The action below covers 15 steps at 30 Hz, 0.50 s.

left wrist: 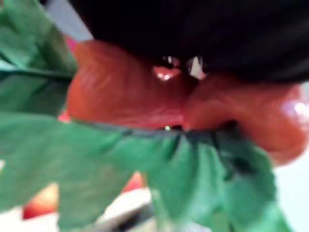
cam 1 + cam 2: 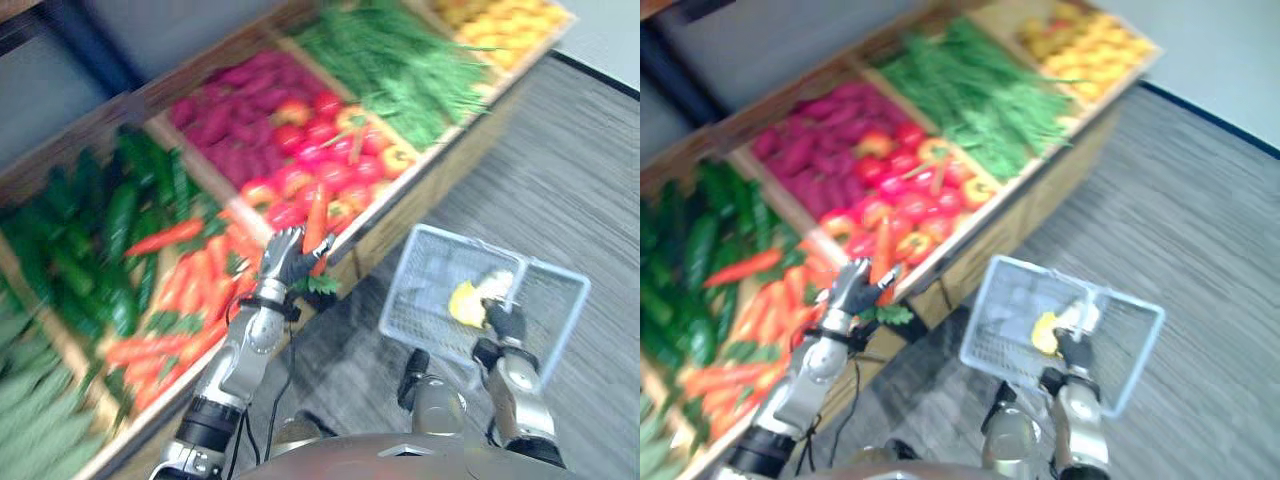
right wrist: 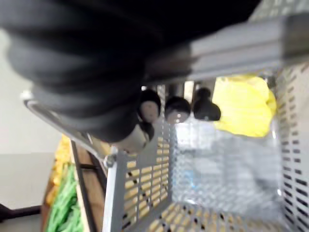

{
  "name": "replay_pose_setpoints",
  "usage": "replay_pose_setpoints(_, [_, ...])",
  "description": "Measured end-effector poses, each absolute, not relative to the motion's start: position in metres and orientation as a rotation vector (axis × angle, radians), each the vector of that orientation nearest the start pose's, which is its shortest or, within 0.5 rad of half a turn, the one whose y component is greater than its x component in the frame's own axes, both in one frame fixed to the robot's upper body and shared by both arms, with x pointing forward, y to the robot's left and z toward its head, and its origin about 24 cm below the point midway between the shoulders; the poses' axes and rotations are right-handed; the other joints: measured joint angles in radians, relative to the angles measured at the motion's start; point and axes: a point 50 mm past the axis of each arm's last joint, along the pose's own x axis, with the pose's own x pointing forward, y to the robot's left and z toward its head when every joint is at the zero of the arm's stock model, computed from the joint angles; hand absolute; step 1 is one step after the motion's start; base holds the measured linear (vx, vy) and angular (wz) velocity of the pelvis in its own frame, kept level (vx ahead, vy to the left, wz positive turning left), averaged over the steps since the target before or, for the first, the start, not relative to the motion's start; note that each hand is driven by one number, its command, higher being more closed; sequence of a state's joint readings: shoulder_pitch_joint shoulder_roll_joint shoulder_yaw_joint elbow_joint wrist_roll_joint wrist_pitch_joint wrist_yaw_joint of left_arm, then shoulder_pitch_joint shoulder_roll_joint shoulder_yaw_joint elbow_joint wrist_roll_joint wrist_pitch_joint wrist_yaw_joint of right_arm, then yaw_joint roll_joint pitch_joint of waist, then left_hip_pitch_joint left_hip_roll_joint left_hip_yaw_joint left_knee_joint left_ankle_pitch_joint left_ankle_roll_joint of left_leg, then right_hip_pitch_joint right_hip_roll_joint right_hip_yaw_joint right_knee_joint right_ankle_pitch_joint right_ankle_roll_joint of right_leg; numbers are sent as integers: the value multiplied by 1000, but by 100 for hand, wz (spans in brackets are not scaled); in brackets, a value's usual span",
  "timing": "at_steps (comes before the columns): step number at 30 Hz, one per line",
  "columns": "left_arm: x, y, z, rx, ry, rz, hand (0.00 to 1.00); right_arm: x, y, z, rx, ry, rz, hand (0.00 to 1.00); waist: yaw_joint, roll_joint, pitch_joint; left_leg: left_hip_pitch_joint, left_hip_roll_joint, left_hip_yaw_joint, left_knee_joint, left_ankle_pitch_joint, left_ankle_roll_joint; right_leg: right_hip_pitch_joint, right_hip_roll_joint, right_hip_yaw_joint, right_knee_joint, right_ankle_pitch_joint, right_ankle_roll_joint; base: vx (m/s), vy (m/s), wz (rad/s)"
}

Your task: Pick vegetable in the basket

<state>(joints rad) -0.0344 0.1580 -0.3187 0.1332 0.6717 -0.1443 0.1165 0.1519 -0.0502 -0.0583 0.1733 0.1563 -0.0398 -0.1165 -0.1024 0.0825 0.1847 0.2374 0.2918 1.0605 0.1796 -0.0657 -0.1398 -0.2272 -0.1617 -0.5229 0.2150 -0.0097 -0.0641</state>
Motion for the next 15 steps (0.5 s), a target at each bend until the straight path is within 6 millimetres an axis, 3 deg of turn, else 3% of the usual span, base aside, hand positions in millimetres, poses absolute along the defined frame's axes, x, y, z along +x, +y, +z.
replay_pose_setpoints(2, [245,81,15,770,-145,-373,100,206,-183,-26,103,274,-194,100,-9,-5,-1,3,69,-1,147,5,8,1,34,52,9,-18,-10,110,-136,-113])
replay_pose_setpoints(3, [242,71,10,749,-129,-425,100,205,-176,-24,110,269,-147,100,-11,-6,-1,-4,134,-20,285,33,49,10,60,101,5,-27,-21,116,-90,-129])
replay_pose_setpoints(4, [239,61,5,722,-117,-473,100,202,-171,-23,106,269,-106,100,-16,-7,0,-35,192,-107,428,84,136,34,91,154,-14,-33,-31,171,-87,-145])
replay_pose_setpoints(5, [238,54,2,715,-110,-501,100,200,-166,-24,101,275,-66,100,-15,-6,1,-77,200,-210,520,64,159,49,111,191,-31,-36,-36,213,-68,-145])
replay_pose_setpoints(6, [238,50,0,708,-104,-519,100,199,-161,-24,95,283,-27,100,-11,-9,4,-163,147,-388,595,-33,153,66,136,256,-51,-43,-52,178,-37,-132])
replay_pose_setpoints(7, [237,50,-1,712,-100,-525,100,200,-158,-24,100,285,-6,100,1,-13,6,-204,98,-476,610,-76,143,69,145,296,-60,-44,-59,151,15,-173])
replay_pose_setpoints(8, [235,51,-4,715,-88,-528,100,201,-149,-23,102,286,46,100,18,-22,13,-269,5,-613,608,-147,135,85,167,367,-71,-42,-66,113,44,-155])
replay_pose_setpoints(9, [234,51,-6,717,-80,-531,100,201,-145,-23,109,288,70,100,26,-24,17,-296,-35,-665,596,-179,137,98,176,402,-79,-42,-67,184,95,-205])
replay_pose_setpoints(10, [230,51,-11,726,-66,-547,100,200,-134,-23,147,291,124,100,53,-29,22,-359,-133,-783,523,-225,133,123,182,468,-83,-42,-66,164,96,-155])
replay_pose_setpoints(12, [227,49,-13,723,-66,-548,100,201,-123,-18,187,276,183,100,68,-42,30,-419,-240,-942,360,-229,117,132,188,559,-84,-44,-64,150,132,-170])
replay_pose_setpoints(13, [228,51,-11,709,-70,-522,100,204,-116,-14,207,260,218,100,75,-25,28,-437,-275,-1035,228,-200,75,126,197,609,-84,-44,-57,125,198,-179])
replay_pose_setpoints(15, [229,49,-9,688,-74,-507,100,205,-110,-11,195,249,272,100,83,-3,22,-426,-253,-1076,86,-121,67,125,241,667,-80,-55,-32,138,212,-147])
